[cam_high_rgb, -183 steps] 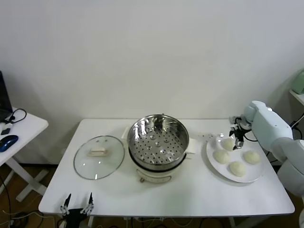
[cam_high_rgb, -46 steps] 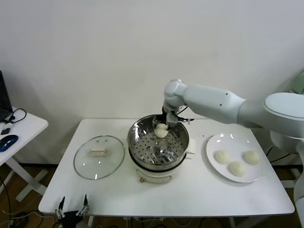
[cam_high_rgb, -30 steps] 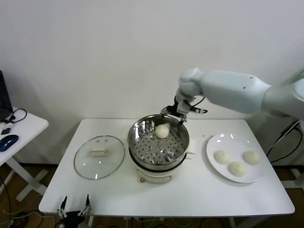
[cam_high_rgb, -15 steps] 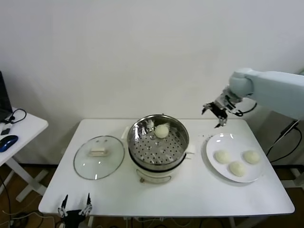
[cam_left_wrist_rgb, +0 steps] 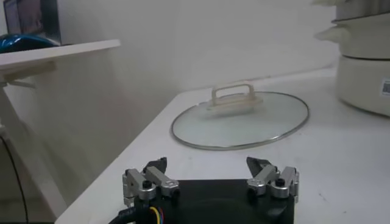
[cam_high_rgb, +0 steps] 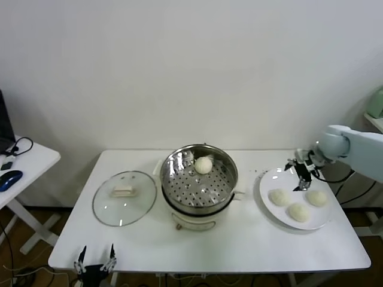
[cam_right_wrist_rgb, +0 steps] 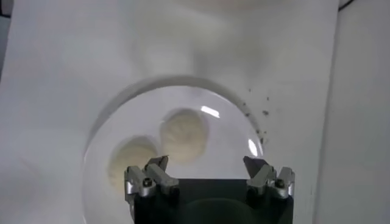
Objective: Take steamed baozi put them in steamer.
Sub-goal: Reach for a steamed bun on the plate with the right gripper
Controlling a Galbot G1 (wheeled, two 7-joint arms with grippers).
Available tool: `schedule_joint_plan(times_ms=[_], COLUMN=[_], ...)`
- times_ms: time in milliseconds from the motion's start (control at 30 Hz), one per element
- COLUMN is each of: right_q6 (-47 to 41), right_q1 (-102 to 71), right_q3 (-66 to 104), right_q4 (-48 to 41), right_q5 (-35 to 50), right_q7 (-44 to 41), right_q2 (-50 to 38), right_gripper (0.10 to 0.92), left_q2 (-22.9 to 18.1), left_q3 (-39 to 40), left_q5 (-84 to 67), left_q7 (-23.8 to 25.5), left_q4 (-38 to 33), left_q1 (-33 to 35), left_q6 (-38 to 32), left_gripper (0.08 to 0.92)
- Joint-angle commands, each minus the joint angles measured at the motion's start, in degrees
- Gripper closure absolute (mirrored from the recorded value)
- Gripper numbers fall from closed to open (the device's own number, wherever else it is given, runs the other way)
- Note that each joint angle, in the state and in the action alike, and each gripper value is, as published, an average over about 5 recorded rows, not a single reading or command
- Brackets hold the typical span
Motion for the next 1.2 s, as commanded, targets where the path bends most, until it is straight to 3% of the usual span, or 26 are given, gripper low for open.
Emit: schedule_joint_plan(times_ms=[33, 767, 867, 1200], right_q6=[-4.4, -4.2, -4.2, -4.3], right_q1=[-12.1, -19.6, -19.5, -18.4], right_q3=[10.3, 18.3, 18.1, 17.1], right_q4=[-3.6, -11.7, -11.5, -10.3], right_q5=[-1.5, -3.4, -3.5, -3.4], right_q7=[1.0, 2.0, 1.7, 0.6], right_q2=[-1.0, 6.4, 6.5, 6.0], right_gripper=[0.203, 0.206, 0.239, 0.476], left_q2=[0.1, 0.1, 0.0, 0.1], left_q3=[-0.1, -1.0, -0.9, -1.2], left_q5=[0.1, 0.1, 0.1, -0.1], left_q7=[-0.1, -0.2, -0.2, -0.2], left_q4=[0.1, 0.4, 0.4, 0.2], left_q1=[0.1, 0.2, 0.1, 0.2], left_q6=[-0.1, -0.2, -0.2, -0.1], left_gripper=[0.177, 0.177, 0.177, 0.177])
